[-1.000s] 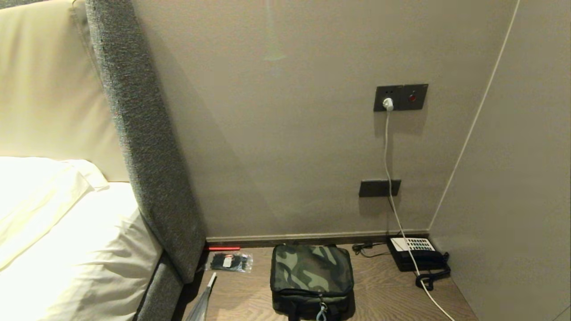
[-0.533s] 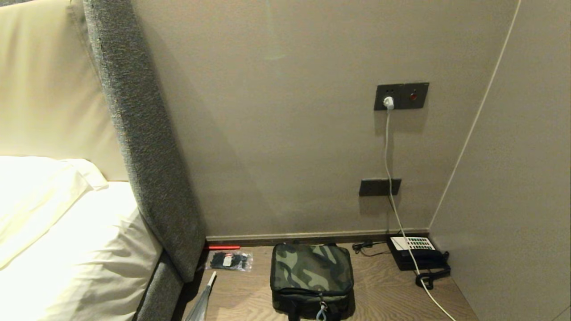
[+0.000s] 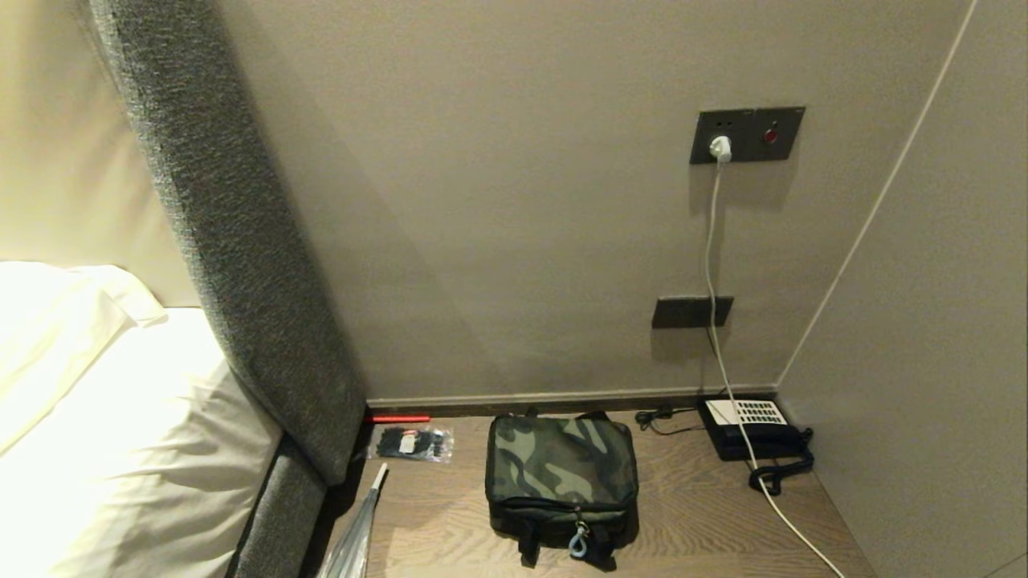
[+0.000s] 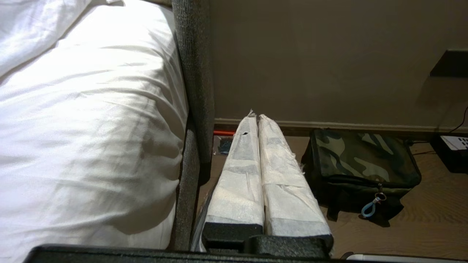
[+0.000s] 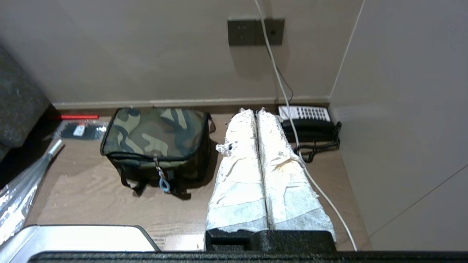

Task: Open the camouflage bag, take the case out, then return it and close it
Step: Open the top of the storage box

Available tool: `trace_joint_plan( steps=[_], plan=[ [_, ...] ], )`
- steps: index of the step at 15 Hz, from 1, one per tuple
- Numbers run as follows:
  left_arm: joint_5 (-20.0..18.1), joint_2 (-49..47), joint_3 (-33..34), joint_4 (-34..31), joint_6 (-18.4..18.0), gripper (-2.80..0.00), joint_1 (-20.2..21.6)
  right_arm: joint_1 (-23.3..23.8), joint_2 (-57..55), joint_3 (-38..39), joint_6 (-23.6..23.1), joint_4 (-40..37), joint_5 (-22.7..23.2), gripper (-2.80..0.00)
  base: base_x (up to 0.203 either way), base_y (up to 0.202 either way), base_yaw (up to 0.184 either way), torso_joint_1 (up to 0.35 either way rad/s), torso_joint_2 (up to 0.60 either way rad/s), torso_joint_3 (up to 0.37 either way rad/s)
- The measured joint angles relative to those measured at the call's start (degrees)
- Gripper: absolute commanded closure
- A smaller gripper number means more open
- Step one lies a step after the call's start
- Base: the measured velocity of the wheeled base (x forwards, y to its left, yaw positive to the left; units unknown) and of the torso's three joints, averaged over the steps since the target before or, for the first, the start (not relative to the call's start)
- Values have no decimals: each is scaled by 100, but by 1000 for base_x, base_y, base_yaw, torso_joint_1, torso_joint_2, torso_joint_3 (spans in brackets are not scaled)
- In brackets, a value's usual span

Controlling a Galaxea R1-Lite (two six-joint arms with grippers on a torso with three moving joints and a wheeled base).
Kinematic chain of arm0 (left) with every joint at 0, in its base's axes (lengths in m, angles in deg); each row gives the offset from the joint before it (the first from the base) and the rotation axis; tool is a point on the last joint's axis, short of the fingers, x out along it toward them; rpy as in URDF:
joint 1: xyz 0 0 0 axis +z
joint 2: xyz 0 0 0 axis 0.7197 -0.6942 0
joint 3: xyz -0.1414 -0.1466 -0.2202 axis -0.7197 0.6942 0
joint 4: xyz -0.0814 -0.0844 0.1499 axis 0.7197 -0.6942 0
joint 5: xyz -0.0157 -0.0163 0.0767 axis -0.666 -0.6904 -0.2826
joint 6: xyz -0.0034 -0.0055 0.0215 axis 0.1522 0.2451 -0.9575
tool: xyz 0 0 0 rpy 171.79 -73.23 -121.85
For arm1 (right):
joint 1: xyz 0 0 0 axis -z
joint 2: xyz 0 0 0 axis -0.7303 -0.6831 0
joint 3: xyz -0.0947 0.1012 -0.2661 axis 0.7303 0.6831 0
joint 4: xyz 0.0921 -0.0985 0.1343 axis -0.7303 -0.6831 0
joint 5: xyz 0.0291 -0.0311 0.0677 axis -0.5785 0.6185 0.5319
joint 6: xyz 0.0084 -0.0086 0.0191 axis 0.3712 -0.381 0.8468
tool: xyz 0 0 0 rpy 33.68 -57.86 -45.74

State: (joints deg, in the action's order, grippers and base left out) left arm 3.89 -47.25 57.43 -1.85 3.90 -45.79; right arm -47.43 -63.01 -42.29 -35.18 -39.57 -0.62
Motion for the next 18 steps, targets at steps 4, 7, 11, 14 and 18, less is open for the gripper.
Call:
trace_joint_plan(
  steps=[4,7,11,14,18],
  plan=[
    [0,0,0,0,17,0,0,0,0,0,-1,0,0,0,0,0,0,4,0,-202],
    [-1,0,0,2,20,0,0,0,0,-2,0,0,0,0,0,0,0,4,2,-197],
    [0,0,0,0,19,0,0,0,-2,-2,0,-2,0,0,0,0,0,4,3,-196],
    [5,0,0,0,17,0,0,0,-2,0,0,-2,0,0,0,0,0,1,1,-199],
    [-1,0,0,2,20,0,0,0,-2,0,-1,-2,0,0,0,0,0,4,5,-197]
  ],
)
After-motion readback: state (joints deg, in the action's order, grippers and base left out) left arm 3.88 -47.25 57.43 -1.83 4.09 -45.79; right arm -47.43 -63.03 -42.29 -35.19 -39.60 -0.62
